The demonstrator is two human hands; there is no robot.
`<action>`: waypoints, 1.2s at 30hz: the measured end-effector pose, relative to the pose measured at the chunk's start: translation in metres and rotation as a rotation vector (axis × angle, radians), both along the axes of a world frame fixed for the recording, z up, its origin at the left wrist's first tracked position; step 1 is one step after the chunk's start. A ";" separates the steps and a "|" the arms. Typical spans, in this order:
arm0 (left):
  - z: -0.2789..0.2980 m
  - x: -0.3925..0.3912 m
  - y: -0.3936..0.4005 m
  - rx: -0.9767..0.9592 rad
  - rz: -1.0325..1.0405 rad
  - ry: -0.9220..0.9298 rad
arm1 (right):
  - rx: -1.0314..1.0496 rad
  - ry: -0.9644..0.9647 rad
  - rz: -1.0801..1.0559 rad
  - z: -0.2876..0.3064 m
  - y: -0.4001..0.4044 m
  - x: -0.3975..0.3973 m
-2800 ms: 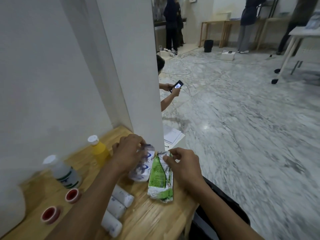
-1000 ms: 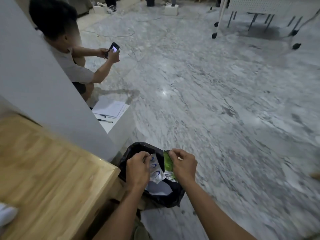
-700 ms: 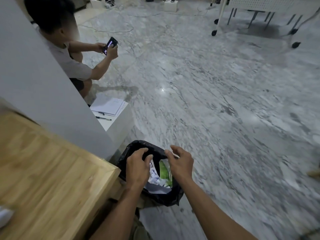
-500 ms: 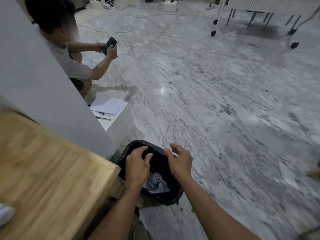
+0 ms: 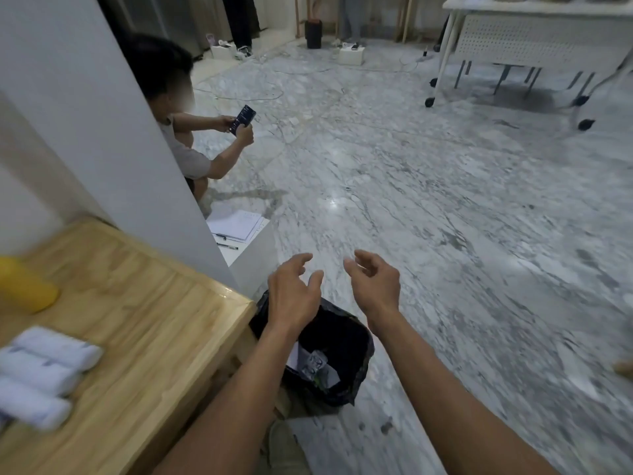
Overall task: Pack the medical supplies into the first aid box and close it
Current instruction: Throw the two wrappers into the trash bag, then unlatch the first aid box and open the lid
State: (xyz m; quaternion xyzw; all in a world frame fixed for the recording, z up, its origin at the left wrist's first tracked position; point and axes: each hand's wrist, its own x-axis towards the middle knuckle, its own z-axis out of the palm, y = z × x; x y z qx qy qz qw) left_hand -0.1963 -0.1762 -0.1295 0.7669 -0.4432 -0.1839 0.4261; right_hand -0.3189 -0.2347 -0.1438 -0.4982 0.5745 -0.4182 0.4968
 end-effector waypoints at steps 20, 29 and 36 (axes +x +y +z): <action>0.160 0.060 0.212 -0.304 0.296 -0.049 | -0.153 -0.278 0.640 0.172 0.152 0.068; 0.158 0.087 0.339 -0.287 0.659 -0.133 | -0.153 -0.265 1.011 0.170 0.236 0.132; 0.148 0.101 0.398 -0.289 0.881 -0.148 | -0.122 -0.264 1.189 0.155 0.289 0.186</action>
